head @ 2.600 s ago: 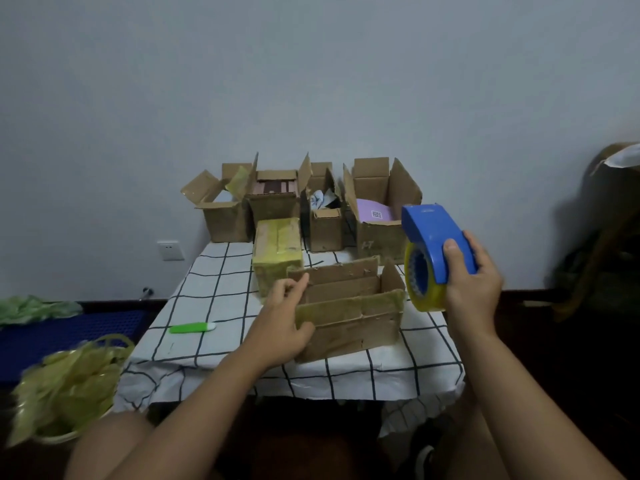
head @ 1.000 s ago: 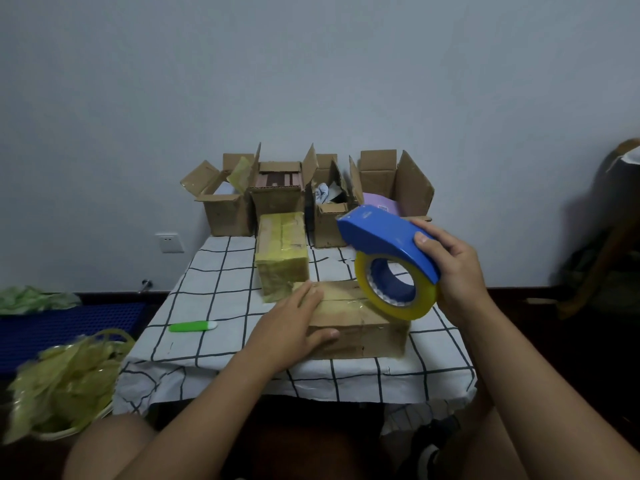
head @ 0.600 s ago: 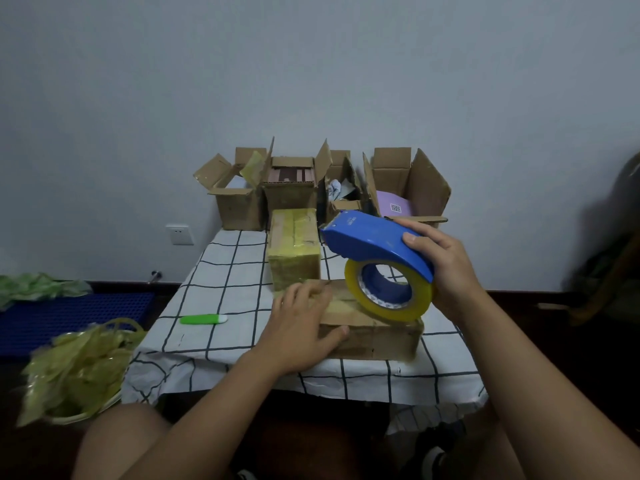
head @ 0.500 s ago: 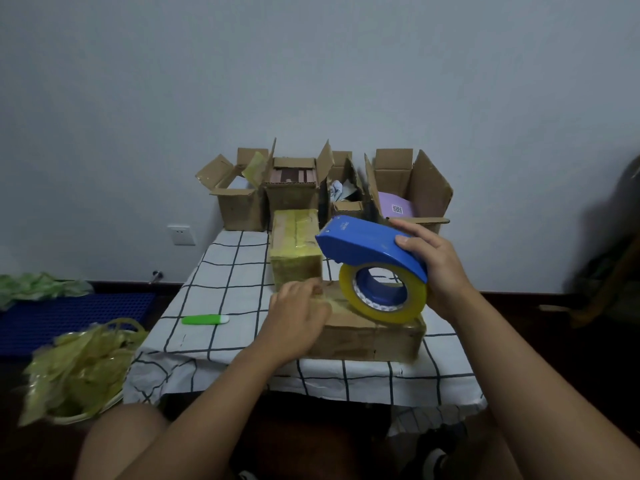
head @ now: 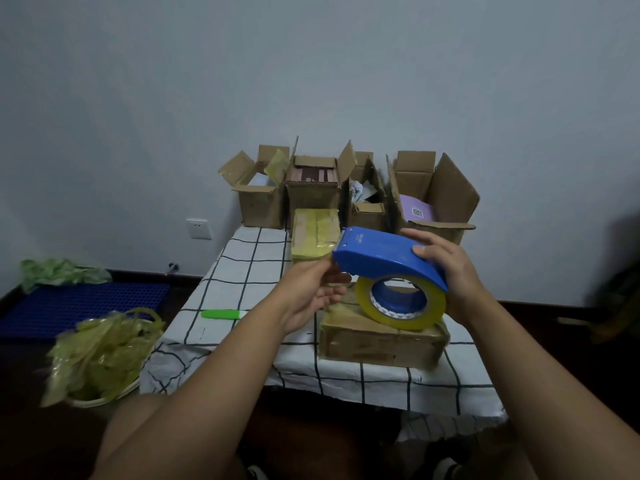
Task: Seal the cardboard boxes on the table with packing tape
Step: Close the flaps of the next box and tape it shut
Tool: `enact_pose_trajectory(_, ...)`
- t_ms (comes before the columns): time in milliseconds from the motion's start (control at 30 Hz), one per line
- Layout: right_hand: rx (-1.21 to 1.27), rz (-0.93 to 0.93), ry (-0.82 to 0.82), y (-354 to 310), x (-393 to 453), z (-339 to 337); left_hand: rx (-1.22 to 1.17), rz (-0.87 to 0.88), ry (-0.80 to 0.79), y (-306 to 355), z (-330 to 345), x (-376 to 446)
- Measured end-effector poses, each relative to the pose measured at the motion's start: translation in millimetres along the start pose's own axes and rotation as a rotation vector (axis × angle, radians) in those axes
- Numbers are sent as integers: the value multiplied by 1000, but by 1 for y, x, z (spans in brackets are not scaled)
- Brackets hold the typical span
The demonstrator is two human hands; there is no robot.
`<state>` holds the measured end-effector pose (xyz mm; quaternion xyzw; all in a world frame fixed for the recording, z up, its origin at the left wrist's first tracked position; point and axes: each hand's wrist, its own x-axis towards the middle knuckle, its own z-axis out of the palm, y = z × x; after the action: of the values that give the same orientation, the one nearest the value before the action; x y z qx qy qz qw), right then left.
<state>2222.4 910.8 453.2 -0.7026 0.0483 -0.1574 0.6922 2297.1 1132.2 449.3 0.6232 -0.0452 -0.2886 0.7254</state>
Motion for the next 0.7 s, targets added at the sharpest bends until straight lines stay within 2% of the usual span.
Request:
enact_pose_trajectory(267,-8,-2,-16,2,4,-1,-177,-3,-33,5,-7,-1)
enact_pose_trajectory(500,-20,-14,-41,2,5,1,-136,-12,-68,10,-9,-5)
enact_pose_trajectory(700,-28,-18,-56,1,5,1,-149,62,-115,13,-16,-13)
